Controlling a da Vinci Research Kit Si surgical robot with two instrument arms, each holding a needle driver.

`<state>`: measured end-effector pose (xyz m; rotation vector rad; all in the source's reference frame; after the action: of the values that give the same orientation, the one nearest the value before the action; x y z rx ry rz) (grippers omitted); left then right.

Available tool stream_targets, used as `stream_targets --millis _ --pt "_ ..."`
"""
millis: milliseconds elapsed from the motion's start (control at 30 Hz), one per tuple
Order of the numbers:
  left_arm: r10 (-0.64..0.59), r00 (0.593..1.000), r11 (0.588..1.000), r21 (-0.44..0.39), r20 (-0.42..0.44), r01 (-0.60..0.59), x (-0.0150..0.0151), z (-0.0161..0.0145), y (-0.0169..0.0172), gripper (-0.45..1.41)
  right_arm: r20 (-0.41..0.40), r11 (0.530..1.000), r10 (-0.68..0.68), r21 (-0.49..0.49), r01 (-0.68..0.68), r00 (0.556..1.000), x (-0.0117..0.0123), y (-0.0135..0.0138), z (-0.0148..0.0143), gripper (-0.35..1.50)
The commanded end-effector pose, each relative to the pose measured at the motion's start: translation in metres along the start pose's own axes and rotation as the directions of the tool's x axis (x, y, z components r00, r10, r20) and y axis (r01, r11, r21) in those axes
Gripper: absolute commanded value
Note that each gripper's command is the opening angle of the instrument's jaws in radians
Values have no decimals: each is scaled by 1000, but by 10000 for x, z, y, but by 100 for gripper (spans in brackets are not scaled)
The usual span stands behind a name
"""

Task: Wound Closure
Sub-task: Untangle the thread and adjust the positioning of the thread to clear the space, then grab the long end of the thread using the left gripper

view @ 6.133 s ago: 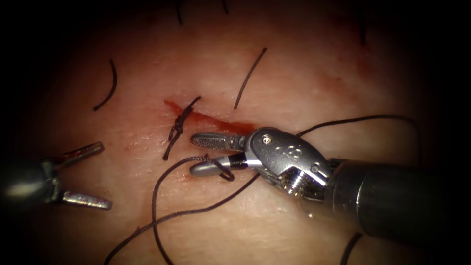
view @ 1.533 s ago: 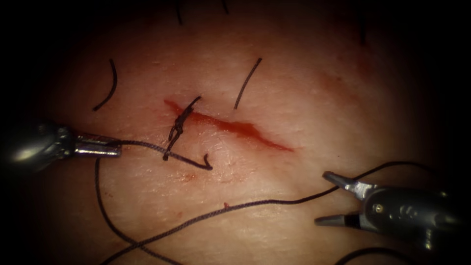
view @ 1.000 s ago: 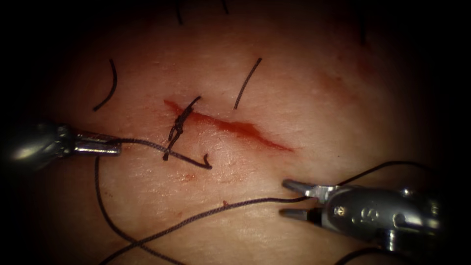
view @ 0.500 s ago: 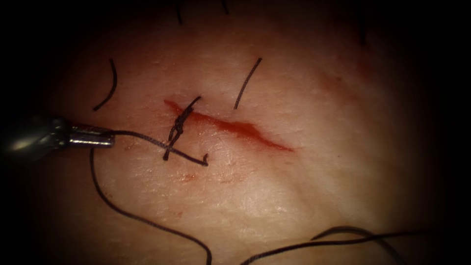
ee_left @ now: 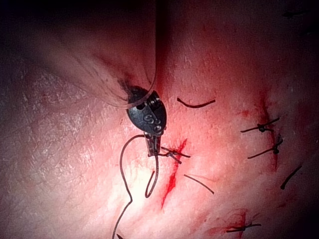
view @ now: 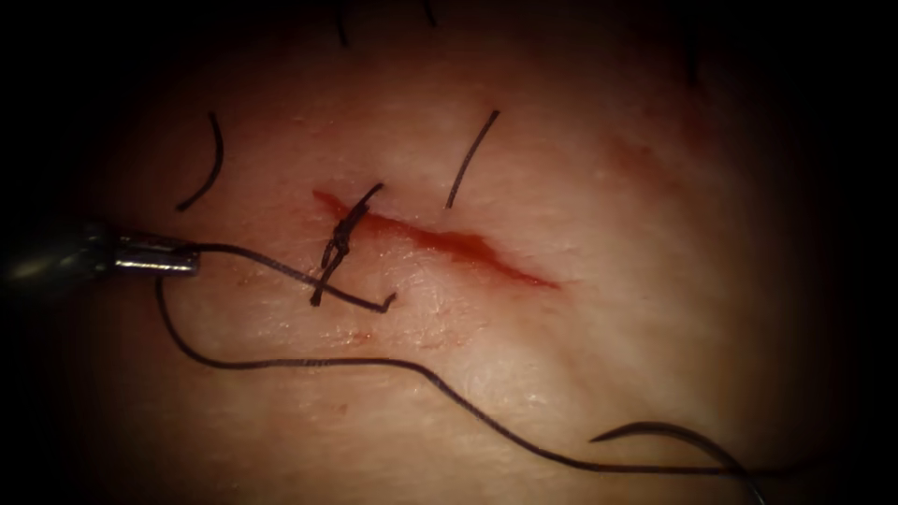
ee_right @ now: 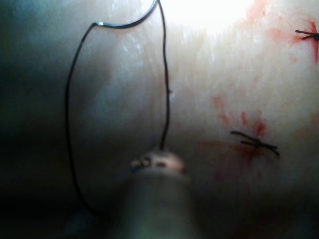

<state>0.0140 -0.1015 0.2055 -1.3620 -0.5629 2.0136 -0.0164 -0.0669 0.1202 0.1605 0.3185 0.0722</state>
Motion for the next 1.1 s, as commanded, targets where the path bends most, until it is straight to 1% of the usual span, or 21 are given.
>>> stream_targets --millis 33,200,333,533,633,667,700,733,767,800,833,867,933,967,1000,1100 --pt "-2 1000 1000 -1 0 2 -7 7 3 -45 5 1000 8 9 -8 1000 -5 -3 6 -35" --pt "-2 1000 1000 -1 0 2 -7 8 3 -45 -6 999 28 37 -27 1000 -10 -9 5 -35" --pt "-1 1000 1000 -1 -2 1 -8 7 -1 -45 21 996 7 84 -8 1000 -14 -20 8 -35" --pt "1 1000 1000 3 -2 -1 -12 4 -2 -45 48 989 -34 145 27 998 -31 -33 11 -35" --pt "2 1000 1000 4 -2 -2 -13 4 -1 -45 41 986 -29 167 21 999 -36 -36 9 -35" --pt "2 1000 1000 5 -2 -2 -13 4 0 -45 30 984 0 177 -6 1000 -35 -34 7 -16" --pt "2 1000 1000 7 -2 -2 -14 4 1 -45 17 984 32 173 -34 999 -33 -32 5 34" --pt "1 1000 1000 9 -2 -1 -14 5 2 -45 -4 986 82 148 -80 997 -29 -29 2 98" --pt "1 1000 1000 11 -3 -1 -14 6 4 -45 -18 987 112 117 -109 994 -25 -28 -1 126" --pt "0 1000 1000 14 -3 0 -13 7 6 -45 -38 987 137 87 -133 990 -20 -28 -4 143" --pt "-1 1000 1000 16 -3 1 -13 8 7 -45 -60 986 157 64 -153 986 -13 -28 -7 148" --pt "-1 1000 1000 20 -3 1 -12 9 9 -45 -76 985 167 58 -162 983 -8 -28 -11 148" --pt "-2 1000 1000 14 -4 2 -12 10 10 -45 -118 979 185 107 -172 976 3 -29 -16 148" --pt "-2 1000 1000 14 -4 2 -12 10 11 -45 -161 969 203 173 -175 966 9 -33 -20 148" --pt "-2 1000 1000 14 -4 2 -12 11 10 -45 -191 962 212 214 -170 958 13 -35 -22 148" --pt "0 1000 1000 14 -4 0 -14 11 9 -45 -257 948 238 272 -166 937 25 -37 -32 148"
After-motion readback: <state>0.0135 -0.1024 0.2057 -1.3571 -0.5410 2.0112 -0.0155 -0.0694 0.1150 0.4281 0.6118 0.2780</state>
